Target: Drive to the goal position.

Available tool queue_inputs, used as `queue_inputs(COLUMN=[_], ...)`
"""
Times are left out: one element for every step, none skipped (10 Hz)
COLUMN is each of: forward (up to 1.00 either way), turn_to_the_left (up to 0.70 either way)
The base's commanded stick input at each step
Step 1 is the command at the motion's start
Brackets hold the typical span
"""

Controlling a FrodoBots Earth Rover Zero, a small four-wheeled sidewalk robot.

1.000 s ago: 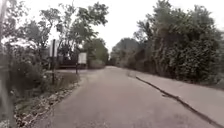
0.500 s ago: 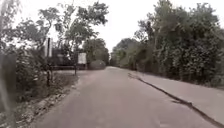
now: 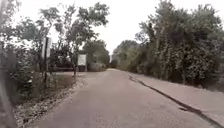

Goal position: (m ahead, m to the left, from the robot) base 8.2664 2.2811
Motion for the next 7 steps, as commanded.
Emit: queue_inputs(forward=[0.7, 0.7, 0.7, 0.7, 0.7, 0.7, 0.7], turn_to_the_left=[0.06, 0.07, 0.08, 0.09, 0.11, 0.12, 0.1])
